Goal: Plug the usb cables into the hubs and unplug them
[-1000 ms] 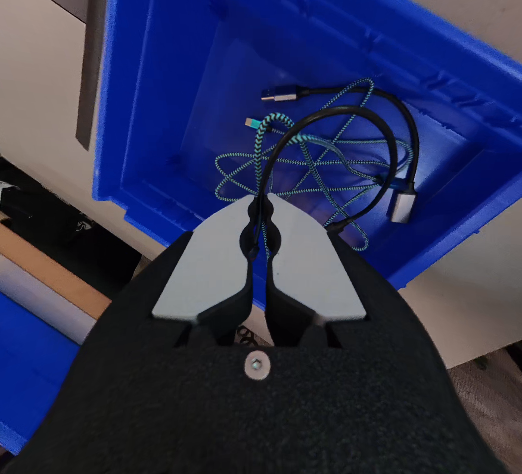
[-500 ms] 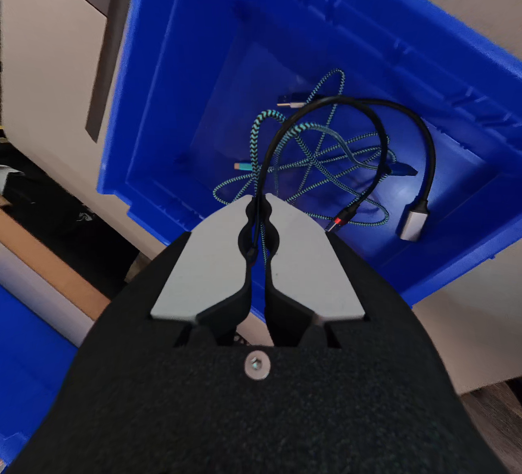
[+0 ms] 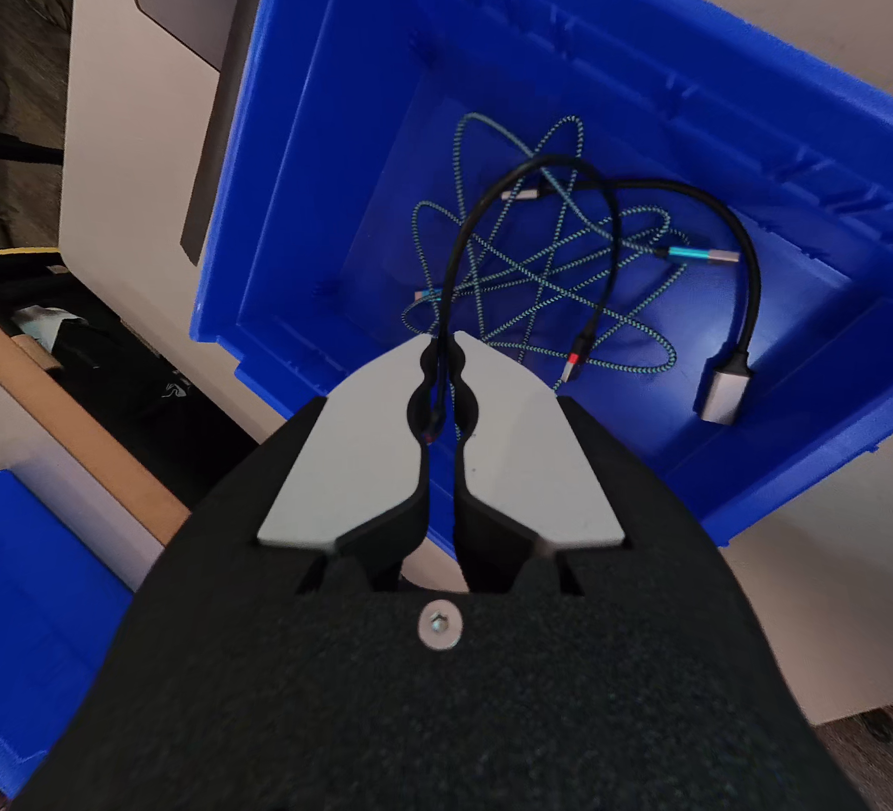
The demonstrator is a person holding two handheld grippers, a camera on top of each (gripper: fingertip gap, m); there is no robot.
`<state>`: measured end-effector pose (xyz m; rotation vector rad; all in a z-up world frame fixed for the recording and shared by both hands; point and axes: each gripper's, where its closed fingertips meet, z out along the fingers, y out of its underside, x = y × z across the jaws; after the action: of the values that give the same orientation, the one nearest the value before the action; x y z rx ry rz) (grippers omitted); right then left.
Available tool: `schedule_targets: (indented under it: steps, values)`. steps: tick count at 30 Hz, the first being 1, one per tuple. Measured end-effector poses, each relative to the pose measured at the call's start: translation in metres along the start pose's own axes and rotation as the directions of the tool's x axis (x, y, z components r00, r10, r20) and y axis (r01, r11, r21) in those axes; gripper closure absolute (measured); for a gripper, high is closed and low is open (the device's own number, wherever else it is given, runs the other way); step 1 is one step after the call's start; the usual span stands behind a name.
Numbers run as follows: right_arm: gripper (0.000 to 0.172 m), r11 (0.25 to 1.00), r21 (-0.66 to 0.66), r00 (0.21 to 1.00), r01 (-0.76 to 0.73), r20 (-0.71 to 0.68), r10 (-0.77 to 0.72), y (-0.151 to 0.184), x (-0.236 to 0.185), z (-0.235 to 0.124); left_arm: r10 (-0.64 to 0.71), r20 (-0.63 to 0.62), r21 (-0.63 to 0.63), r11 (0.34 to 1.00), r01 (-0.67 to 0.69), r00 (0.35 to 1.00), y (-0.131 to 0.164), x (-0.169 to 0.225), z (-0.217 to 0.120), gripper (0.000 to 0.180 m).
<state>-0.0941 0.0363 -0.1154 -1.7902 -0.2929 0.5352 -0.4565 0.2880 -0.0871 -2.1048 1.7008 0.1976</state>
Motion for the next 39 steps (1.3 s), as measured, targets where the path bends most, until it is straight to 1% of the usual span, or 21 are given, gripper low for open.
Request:
schedule_targets:
  steps: [2, 8, 10, 12, 15, 18, 19, 22, 25, 27, 29, 31, 32, 33, 34, 35, 36, 37, 38, 39]
  values:
    - [0.13, 1.0, -0.002, 1.0, 0.0, -0.001, 0.0, 0.0, 0.0, 0.0, -0.019, -0.05, -0.014, 1.0, 0.018, 0.999, 0.002, 0.006, -0.001, 0.177]
    - [0.13, 1.0, -0.006, 1.0, -0.002, 0.0, 0.002, 0.001, 0.0, 0.0, -0.059, -0.003, 0.041, 0.997, 0.059, 0.998, -0.005, -0.006, -0.01, 0.177]
    - [0.13, 1.0, -0.006, 1.0, -0.003, 0.001, 0.003, 0.001, 0.0, 0.0, -0.061, 0.059, 0.064, 0.996, 0.057, 0.996, -0.009, -0.015, -0.018, 0.177]
    - [0.13, 1.0, -0.005, 1.0, -0.002, 0.0, 0.002, 0.001, 0.0, 0.0, -0.067, 0.097, 0.092, 0.994, 0.058, 0.993, -0.015, -0.019, -0.031, 0.177]
    - [0.13, 1.0, -0.004, 1.0, 0.001, -0.001, -0.001, 0.001, 0.0, 0.0, -0.083, 0.179, 0.157, 0.986, 0.055, 0.98, -0.03, -0.027, -0.06, 0.177]
    - [0.13, 1.0, -0.003, 1.0, -0.002, 0.0, 0.002, 0.0, 0.0, 0.0, -0.091, 0.242, 0.24, 0.97, 0.031, 0.966, -0.052, -0.027, -0.096, 0.177]
    - [0.13, 1.0, -0.004, 1.0, -0.003, 0.0, 0.003, 0.001, 0.0, 0.0, -0.085, 0.243, 0.271, 0.963, 0.016, 0.966, -0.062, -0.022, -0.108, 0.177]
    - [0.131, 1.0, -0.004, 1.0, -0.001, 0.001, 0.001, 0.0, 0.0, 0.0, -0.049, 0.244, 0.356, 0.933, -0.043, 0.969, -0.095, 0.002, -0.142, 0.177]
    - [0.131, 1.0, 0.011, 1.0, 0.008, -0.003, -0.008, -0.002, 0.0, -0.002, 0.049, 0.207, 0.394, 0.91, -0.129, 0.977, -0.127, 0.044, -0.162, 0.178]
    - [0.131, 1.0, 0.02, 1.0, 0.016, -0.008, -0.016, -0.003, 0.002, -0.004, 0.126, 0.174, 0.371, 0.911, -0.183, 0.977, -0.142, 0.076, -0.161, 0.178]
    - [0.132, 0.999, 0.035, 1.0, 0.014, -0.008, -0.014, -0.006, 0.002, -0.005, 0.215, 0.149, 0.315, 0.915, -0.252, 0.965, -0.152, 0.106, -0.153, 0.178]
    - [0.132, 0.999, 0.045, 1.0, 0.012, -0.009, -0.011, -0.008, 0.003, -0.007, 0.299, 0.106, 0.253, 0.914, -0.317, 0.948, -0.156, 0.138, -0.141, 0.178]
    - [0.133, 0.999, 0.046, 1.0, 0.014, -0.012, -0.013, -0.008, 0.003, -0.007, 0.331, 0.07, 0.223, 0.914, -0.338, 0.941, -0.155, 0.154, -0.135, 0.178]
    - [0.133, 0.999, 0.046, 1.0, 0.019, -0.017, -0.018, -0.008, 0.004, -0.008, 0.352, 0.059, 0.198, 0.913, -0.357, 0.934, -0.155, 0.167, -0.13, 0.178]
    - [0.133, 0.999, 0.045, 0.999, 0.025, -0.02, -0.024, -0.008, 0.004, -0.008, 0.35, 0.058, 0.18, 0.918, -0.354, 0.935, -0.156, 0.176, -0.126, 0.178]
    - [0.133, 0.998, 0.046, 0.999, 0.033, -0.024, -0.031, -0.008, 0.004, -0.008, 0.286, 0.051, 0.161, 0.943, -0.291, 0.957, -0.155, 0.181, -0.12, 0.178]
    - [0.134, 0.998, 0.046, 0.999, 0.04, -0.028, -0.039, -0.008, 0.004, -0.008, 0.178, 0.012, 0.15, 0.972, -0.178, 0.984, -0.155, 0.189, -0.113, 0.177]
    - [0.134, 0.998, 0.044, 0.999, 0.047, -0.03, -0.045, -0.007, 0.003, -0.008, 0.093, -0.071, 0.162, 0.983, -0.081, 0.993, -0.154, 0.205, -0.106, 0.177]
    - [0.134, 0.998, 0.039, 0.998, 0.053, -0.031, -0.052, -0.007, 0.003, -0.007, 0.023, -0.121, 0.17, 0.986, -0.002, 0.992, -0.152, 0.217, -0.099, 0.178]
    - [0.134, 0.998, 0.035, 0.998, 0.059, -0.031, -0.058, -0.006, 0.002, -0.007, -0.072, -0.133, 0.145, 0.985, 0.092, 0.988, -0.144, 0.222, -0.089, 0.178]
